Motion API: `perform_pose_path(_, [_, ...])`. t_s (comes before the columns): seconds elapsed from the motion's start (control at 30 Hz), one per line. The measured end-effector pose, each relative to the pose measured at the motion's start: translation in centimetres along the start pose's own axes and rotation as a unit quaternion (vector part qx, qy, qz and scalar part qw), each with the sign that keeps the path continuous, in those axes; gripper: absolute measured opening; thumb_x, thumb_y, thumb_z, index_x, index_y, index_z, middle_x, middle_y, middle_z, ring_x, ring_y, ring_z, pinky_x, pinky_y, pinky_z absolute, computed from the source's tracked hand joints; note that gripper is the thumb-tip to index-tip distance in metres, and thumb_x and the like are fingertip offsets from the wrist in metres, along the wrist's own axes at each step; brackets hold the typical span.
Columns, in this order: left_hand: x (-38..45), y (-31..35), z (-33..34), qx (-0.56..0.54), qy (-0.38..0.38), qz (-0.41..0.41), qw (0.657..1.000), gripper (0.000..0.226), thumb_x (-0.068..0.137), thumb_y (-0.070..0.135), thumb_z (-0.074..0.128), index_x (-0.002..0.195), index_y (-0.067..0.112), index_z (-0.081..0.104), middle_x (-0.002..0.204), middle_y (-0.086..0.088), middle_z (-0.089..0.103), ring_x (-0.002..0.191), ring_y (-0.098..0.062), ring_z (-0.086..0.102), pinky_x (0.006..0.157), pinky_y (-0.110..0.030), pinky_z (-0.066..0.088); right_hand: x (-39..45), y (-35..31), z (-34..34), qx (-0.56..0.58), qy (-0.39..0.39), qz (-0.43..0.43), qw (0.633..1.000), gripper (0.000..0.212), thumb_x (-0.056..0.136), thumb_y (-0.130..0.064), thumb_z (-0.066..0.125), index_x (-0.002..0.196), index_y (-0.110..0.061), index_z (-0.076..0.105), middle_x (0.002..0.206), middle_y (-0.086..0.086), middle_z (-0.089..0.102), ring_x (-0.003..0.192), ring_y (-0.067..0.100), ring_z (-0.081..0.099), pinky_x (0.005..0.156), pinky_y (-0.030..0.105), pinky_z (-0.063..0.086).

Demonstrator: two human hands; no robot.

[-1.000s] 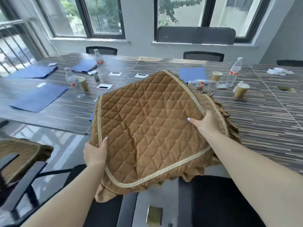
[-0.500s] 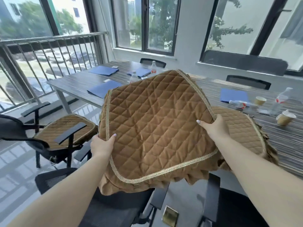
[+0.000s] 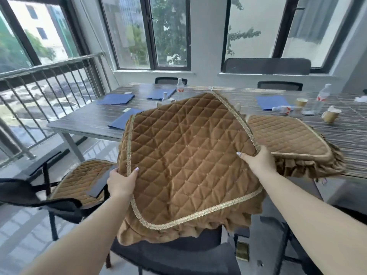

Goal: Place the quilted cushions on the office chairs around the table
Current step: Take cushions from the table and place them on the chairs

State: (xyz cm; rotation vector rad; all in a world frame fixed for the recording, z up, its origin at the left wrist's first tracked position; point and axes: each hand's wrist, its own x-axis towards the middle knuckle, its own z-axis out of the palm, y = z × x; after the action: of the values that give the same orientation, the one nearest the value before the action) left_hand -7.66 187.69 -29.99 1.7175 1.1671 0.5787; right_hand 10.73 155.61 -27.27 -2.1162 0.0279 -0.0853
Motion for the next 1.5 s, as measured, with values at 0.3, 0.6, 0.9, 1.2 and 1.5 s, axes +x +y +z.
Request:
perform_pose_path(0.3, [4.0, -0.5, -0.4, 0.024, -0.052, 0.007, 0.998, 0.069, 0.075, 0.043, 0.075, 0.127, 0.004, 0.05, 0.123, -0.018, 0.061, 0.112, -0.038, 0.057, 0.095, -0.05, 0.048, -2.3, -0.4, 1.5, 0.012, 0.038, 0.02, 0.999, 0.051, 0.071, -0.029, 0.082, 0.109, -0.006, 0.059, 0.113, 0.013, 0.067, 0.106, 0.031, 0.062, 0.083, 0.032, 0.042])
perform_pose_path(0.6, [8.5, 2.4, 3.3, 0.145, -0.151, -0.004, 0.978, 0.086, 0.072, 0.051, 0.072, 0.14, 0.007, 0.043, 0.132, -0.018, 0.056, 0.121, -0.038, 0.053, 0.1, -0.044, 0.045, 2.1, -6.0, 3.8, -0.005, 0.041, -0.073, 0.996, 0.047, 0.071, -0.033, 0.081, 0.105, -0.011, 0.057, 0.101, 0.009, 0.067, 0.098, 0.032, 0.063, 0.082, 0.038, 0.047])
perform_pose_path(0.9, [6.8, 9.3, 6.0, 0.234, -0.08, 0.369, 0.896, 0.091, 0.082, 0.043, 0.066, 0.153, 0.027, 0.01, 0.162, -0.007, -0.005, 0.149, -0.028, -0.001, 0.12, -0.047, 0.006, 3.7, -12.2, 10.8, -0.269, -0.042, -0.372, 0.887, 0.046, 0.08, -0.04, 0.071, 0.114, -0.015, 0.052, 0.095, 0.007, 0.069, 0.092, 0.032, 0.063, 0.074, 0.035, 0.04])
perform_pose_path(1.2, [9.2, 11.7, 5.4, 0.271, -0.139, 0.404, 0.863, 0.028, 0.083, 0.055, 0.061, 0.088, 0.027, 0.058, 0.095, -0.003, 0.07, 0.097, -0.029, 0.063, 0.066, -0.033, 0.04, 4.0, -15.7, 14.1, -0.252, -0.041, -0.519, 0.816, 0.043, 0.066, -0.025, 0.084, 0.101, -0.016, 0.061, 0.094, 0.007, 0.068, 0.094, 0.034, 0.062, 0.093, 0.043, 0.042])
perform_pose_path(1.5, [14.8, 13.7, 2.1, -0.064, -0.269, 0.19, 0.942, 0.028, 0.084, 0.045, 0.067, 0.091, 0.019, 0.072, 0.073, 0.003, 0.072, 0.074, -0.017, 0.067, 0.065, -0.026, 0.053, 1.9, -2.8, 13.5, -0.04, -0.076, 0.134, 0.987, 0.117, 0.071, -0.055, 0.073, 0.154, -0.012, 0.002, 0.161, 0.009, 0.012, 0.147, 0.028, 0.015, 0.117, 0.045, 0.02])
